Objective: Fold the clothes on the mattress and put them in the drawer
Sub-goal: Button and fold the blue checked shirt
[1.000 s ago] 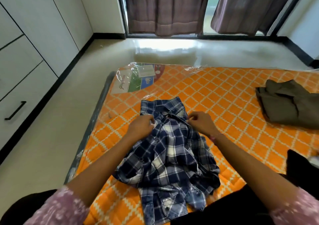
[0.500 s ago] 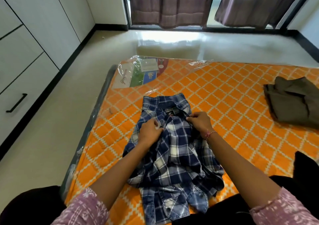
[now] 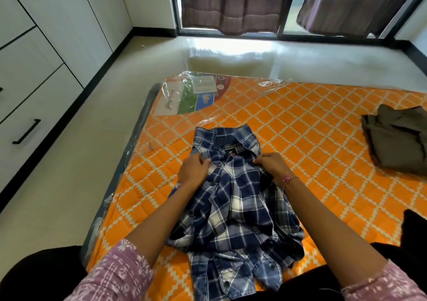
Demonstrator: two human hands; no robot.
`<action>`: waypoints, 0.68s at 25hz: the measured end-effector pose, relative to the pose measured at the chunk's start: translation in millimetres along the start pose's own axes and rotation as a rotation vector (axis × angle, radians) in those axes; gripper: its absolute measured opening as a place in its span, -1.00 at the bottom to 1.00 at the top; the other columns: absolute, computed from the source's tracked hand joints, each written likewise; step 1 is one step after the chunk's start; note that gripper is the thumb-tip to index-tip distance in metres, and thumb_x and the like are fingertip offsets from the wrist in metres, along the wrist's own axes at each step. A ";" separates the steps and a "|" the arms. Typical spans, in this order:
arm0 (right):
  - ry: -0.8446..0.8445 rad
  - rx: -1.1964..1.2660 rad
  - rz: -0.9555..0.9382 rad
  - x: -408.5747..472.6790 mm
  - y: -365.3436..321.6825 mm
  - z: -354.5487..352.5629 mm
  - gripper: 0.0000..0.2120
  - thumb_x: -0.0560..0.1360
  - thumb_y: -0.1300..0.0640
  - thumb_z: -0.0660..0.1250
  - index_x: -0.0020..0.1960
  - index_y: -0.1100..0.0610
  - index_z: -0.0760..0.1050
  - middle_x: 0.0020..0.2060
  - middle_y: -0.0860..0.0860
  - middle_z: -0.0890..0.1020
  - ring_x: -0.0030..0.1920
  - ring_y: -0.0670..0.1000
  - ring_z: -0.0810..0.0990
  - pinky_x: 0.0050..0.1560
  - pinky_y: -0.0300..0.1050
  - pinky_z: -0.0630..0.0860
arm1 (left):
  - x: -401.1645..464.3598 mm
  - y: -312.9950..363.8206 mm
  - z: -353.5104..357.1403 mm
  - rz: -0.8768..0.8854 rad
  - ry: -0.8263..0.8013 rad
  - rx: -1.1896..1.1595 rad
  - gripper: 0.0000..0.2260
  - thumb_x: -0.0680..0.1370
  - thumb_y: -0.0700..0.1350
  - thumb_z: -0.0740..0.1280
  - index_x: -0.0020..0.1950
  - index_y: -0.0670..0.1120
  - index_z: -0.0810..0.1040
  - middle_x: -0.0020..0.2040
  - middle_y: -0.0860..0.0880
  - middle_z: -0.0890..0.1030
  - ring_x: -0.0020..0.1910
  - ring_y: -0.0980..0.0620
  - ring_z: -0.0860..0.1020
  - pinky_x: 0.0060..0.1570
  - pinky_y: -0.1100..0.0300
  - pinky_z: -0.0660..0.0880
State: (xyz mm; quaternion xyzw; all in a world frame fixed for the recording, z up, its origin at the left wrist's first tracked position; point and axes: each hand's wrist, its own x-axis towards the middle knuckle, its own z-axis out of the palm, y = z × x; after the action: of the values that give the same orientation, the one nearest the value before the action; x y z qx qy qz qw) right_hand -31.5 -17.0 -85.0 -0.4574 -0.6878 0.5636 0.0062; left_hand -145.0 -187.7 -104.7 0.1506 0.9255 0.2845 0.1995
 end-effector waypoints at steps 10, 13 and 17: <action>0.019 0.237 0.061 13.0 -7.9 14.8 -0.88 0.46 0.43 0.34 -0.02 0.31 0.52 0.04 0.12 0.54 -0.08 0.11 0.52 -0.16 -0.13 0.50 | 10.5 -1.0 6.9 0.079 -0.076 -0.068 -0.87 0.52 -0.32 0.32 0.00 -0.12 0.48 -0.14 -0.02 0.47 -0.17 -0.02 0.48 -0.19 0.05 0.45; -0.010 0.329 0.112 9.4 -7.9 14.8 -0.80 0.50 0.44 0.28 0.08 0.28 0.49 0.15 0.18 0.53 -0.03 0.11 0.55 -0.19 -0.09 0.55 | 8.5 12.6 11.6 0.222 -0.176 0.154 -0.81 0.54 -0.32 0.23 0.04 -0.10 0.56 -0.04 -0.07 0.57 -0.08 -0.08 0.54 -0.23 0.06 0.45; -0.081 0.474 0.225 11.4 -5.5 5.3 -0.76 0.54 0.32 0.27 0.20 0.26 0.49 0.12 0.19 0.55 0.05 0.13 0.58 -0.12 -0.03 0.57 | 11.5 24.2 9.3 0.155 -0.237 0.212 -0.82 0.58 -0.20 0.22 -0.21 -0.13 0.51 -0.17 -0.13 0.57 -0.20 -0.10 0.51 -0.23 0.04 0.45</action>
State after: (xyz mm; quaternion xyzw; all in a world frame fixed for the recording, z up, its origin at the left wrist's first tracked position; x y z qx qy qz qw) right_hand -44.3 -13.6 -88.4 -0.4939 -0.4811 0.7240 0.0227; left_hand -146.8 -159.7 -100.8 0.2743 0.9059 0.1799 0.2677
